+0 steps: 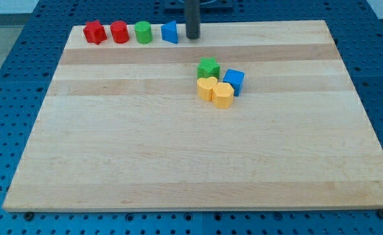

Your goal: Move your arm to the left of the heart

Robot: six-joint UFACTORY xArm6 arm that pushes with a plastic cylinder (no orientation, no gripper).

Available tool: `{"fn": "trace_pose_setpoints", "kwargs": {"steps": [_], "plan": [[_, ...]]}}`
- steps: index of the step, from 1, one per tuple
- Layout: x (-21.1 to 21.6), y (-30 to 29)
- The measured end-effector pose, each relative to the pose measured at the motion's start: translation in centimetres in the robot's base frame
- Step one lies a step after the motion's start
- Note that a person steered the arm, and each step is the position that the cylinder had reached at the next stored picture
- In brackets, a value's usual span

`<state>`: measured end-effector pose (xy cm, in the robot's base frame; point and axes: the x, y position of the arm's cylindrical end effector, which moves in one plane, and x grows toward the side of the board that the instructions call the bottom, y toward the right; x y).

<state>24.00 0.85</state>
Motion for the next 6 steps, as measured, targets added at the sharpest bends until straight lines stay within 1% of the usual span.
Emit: {"fn": "trace_pose_setpoints", "kwargs": {"steps": [1, 2, 3, 4, 5, 6], "plan": [[2.0, 4.0], [2.8, 3.1], [3.2, -0.3], [5.8, -4.0], [9.8, -7.1], [13.4, -7.3]]}}
